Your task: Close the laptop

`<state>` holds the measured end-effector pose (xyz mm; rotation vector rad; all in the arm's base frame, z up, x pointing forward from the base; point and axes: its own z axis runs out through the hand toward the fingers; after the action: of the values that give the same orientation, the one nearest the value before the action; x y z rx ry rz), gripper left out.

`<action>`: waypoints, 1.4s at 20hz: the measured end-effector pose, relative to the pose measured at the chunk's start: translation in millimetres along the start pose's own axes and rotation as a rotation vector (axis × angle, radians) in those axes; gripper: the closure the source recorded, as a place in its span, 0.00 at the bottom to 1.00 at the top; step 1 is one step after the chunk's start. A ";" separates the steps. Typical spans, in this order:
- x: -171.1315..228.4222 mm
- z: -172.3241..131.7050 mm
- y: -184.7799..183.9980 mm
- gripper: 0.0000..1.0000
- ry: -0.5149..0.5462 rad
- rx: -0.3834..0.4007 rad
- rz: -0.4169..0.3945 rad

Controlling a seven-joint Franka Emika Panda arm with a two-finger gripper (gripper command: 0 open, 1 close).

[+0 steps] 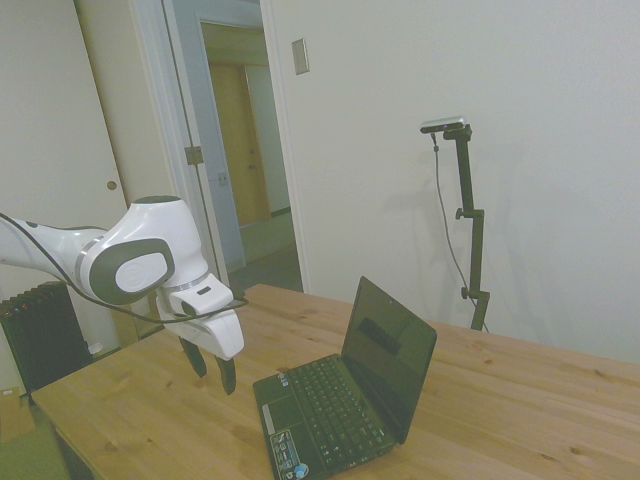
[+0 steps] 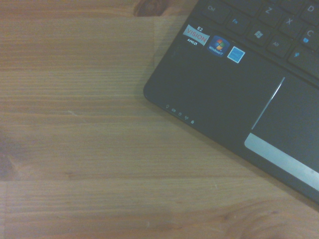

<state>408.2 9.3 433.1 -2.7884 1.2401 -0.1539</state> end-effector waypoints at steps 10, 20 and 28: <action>50.8 -84.3 27.4 0.00 0.134 0.032 0.088; 183.6 -152.4 99.0 0.00 0.229 0.050 0.310; 295.1 -167.9 111.3 0.00 0.259 0.027 0.411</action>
<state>501.7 -290.8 603.1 -2.4793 1.8205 -0.5058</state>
